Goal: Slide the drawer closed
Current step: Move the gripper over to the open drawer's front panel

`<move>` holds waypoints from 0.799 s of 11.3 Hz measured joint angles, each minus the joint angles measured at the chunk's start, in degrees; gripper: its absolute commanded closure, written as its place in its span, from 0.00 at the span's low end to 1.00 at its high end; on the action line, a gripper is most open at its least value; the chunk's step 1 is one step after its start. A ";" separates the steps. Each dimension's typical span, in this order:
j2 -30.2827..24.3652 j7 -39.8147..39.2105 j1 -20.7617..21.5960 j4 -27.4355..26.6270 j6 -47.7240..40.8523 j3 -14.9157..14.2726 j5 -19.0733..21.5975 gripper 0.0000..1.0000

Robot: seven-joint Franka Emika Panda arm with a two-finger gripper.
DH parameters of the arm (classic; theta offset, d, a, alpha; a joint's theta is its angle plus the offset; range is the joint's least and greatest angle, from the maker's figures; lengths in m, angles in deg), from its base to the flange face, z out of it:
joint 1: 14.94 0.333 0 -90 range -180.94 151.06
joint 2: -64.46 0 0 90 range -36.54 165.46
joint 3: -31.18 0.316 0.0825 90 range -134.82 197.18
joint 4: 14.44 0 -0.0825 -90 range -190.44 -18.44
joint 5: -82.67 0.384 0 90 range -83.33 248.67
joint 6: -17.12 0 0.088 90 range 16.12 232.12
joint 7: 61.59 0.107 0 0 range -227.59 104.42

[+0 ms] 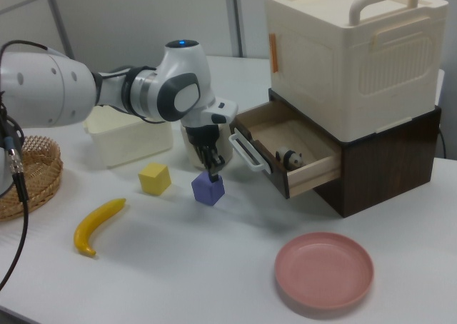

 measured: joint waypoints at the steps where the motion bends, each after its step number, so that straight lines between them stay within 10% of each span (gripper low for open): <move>1: 0.45 2.66 -0.44 0.05 1.82 -0.02 -1.40 1.00; 9: 0.69 12.72 -2.24 0.87 7.43 -0.12 -9.23 1.00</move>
